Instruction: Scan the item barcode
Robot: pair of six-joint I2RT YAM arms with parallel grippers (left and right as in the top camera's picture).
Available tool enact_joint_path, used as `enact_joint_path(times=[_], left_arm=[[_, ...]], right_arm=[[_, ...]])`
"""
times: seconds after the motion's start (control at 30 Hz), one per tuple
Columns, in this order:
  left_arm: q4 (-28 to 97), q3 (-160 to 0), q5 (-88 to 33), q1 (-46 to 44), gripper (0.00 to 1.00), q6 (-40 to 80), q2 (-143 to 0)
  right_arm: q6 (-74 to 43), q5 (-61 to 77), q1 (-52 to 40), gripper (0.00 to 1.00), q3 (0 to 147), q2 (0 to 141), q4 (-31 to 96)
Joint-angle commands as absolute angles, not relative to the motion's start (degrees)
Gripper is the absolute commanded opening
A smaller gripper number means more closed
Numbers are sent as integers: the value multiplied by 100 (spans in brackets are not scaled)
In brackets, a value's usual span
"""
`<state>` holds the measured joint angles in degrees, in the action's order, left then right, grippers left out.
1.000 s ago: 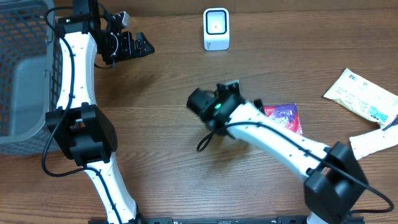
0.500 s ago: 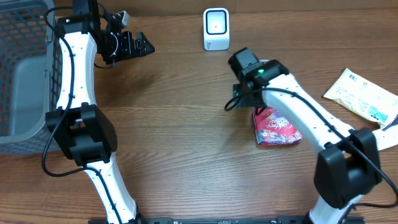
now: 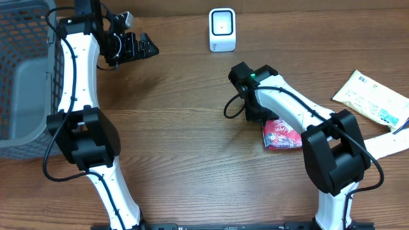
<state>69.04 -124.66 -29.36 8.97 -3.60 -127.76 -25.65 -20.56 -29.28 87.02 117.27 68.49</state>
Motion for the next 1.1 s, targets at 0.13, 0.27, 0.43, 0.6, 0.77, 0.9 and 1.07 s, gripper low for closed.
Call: enact_joint_path(times=[0.13,0.27,0.43,0.6,0.77,0.9,1.07], left_arm=[[6912,-12595,-2939,897,100,-475,-12846],[6925,-12595,-2770,897,100,-473,-12846],[6945,-12595,-2639,904,100,-473,-12846],[6952,-12595,-2639,961,100,-473,-12846],[7126,-12595,-2639,1068,100,-471,-12846],[7273,-12595,-2641,1138,100,-423,-12846],[7343,-12595,-2641,1160,100,-425,-12846]], right_arm=[[-2547,-2069,-2923,4,8772,11684,6823],[-2519,-1332,-2923,4,8814,11668,6807],[-2097,1295,-2923,4,9271,11511,6814],[-1900,4425,-2923,4,9880,11273,6283],[-1949,6573,-2904,4,9972,11251,5398],[-1916,4064,-2941,50,9972,11251,6158],[-1752,213,-3500,89,9970,11251,7185]])
